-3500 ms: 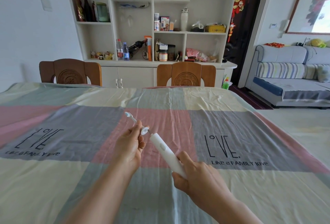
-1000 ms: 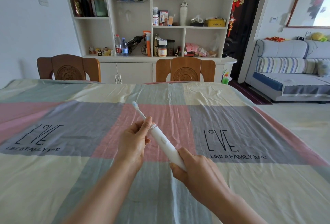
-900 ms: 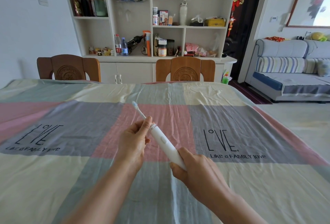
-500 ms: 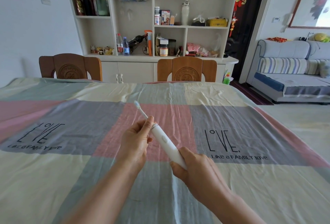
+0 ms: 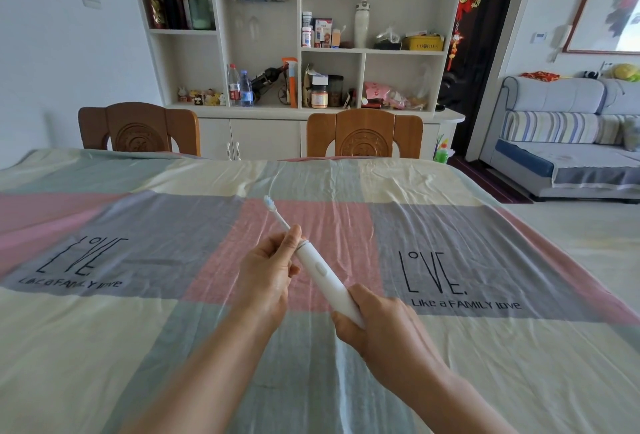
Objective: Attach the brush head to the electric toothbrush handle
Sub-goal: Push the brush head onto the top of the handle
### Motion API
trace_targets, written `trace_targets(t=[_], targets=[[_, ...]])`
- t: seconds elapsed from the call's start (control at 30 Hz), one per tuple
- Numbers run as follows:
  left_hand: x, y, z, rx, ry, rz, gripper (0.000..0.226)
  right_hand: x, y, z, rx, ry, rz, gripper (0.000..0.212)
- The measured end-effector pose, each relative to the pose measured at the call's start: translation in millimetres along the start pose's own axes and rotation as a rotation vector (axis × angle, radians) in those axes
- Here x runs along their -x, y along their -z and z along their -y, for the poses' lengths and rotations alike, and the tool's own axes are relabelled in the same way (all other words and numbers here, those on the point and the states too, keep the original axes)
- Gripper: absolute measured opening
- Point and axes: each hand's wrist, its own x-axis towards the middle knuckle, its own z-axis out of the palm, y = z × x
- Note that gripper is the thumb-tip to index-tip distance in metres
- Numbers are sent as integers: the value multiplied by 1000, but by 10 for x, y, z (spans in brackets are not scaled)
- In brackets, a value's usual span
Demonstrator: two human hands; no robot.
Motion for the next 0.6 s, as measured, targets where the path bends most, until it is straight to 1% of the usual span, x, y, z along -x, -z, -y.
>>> trace_targets(t=[0.07,0.43,0.6], targets=[[-9,5,9,3,4,0,20,-4,-3,2,-4,-3,4,28],[-10,15,20,27,23,-15,23,-21,2,37,-9,-43,16,27],[-15,14,23,-5,33,-17,20,-22,-7,27,-11,-39,19,25]])
